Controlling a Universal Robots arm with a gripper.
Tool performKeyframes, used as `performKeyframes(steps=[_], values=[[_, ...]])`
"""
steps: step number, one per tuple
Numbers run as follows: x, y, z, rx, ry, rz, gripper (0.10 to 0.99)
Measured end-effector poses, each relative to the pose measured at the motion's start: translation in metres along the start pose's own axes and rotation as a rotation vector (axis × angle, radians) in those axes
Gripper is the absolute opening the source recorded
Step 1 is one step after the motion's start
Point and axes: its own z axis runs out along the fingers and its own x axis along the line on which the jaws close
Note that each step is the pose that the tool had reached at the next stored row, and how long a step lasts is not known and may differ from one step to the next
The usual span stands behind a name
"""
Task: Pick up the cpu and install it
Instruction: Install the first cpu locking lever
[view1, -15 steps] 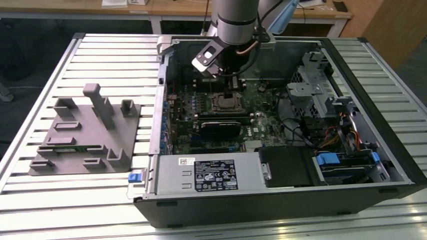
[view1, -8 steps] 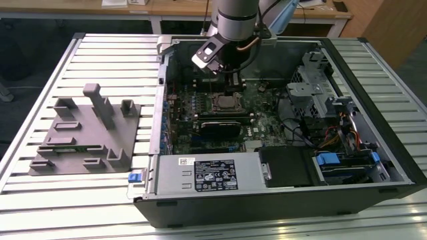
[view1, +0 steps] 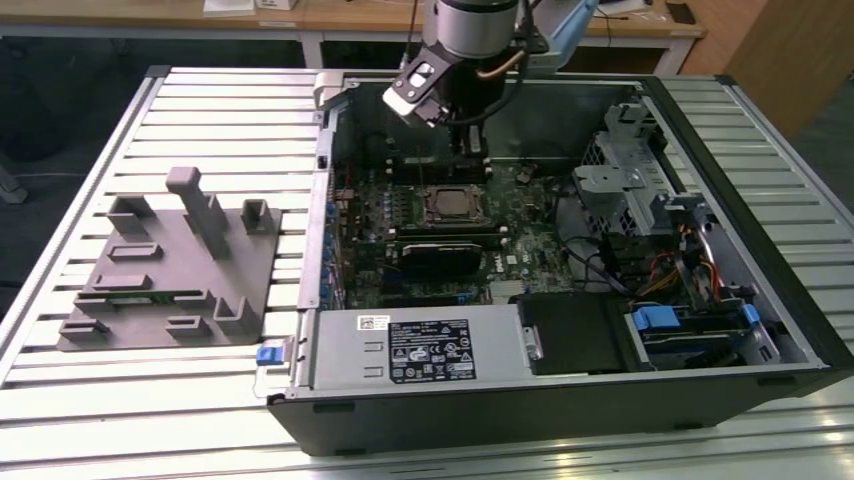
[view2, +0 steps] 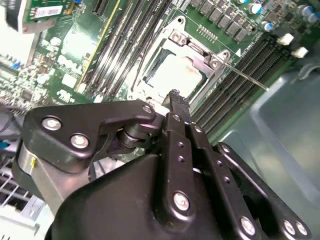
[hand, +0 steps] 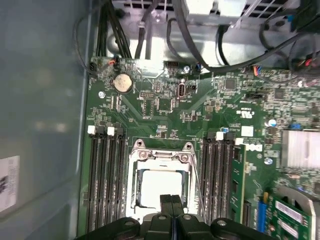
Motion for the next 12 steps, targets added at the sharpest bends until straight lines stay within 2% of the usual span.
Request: performKeyframes(steps=[4,6,8,12], values=[[-0.0001,0.0001,-0.015,-0.006,-0.0003,0.0,0.106],[-0.0002,0.0,-0.0198,-0.01,-0.0006,0.0,0.106],[-0.0001,-0.0003,-0.0199,-0.011,-0.0007,-0.016,0.106],[-0.0001,-0.0003,-0.0199,-0.011,-0.0004,-0.09,0.106]])
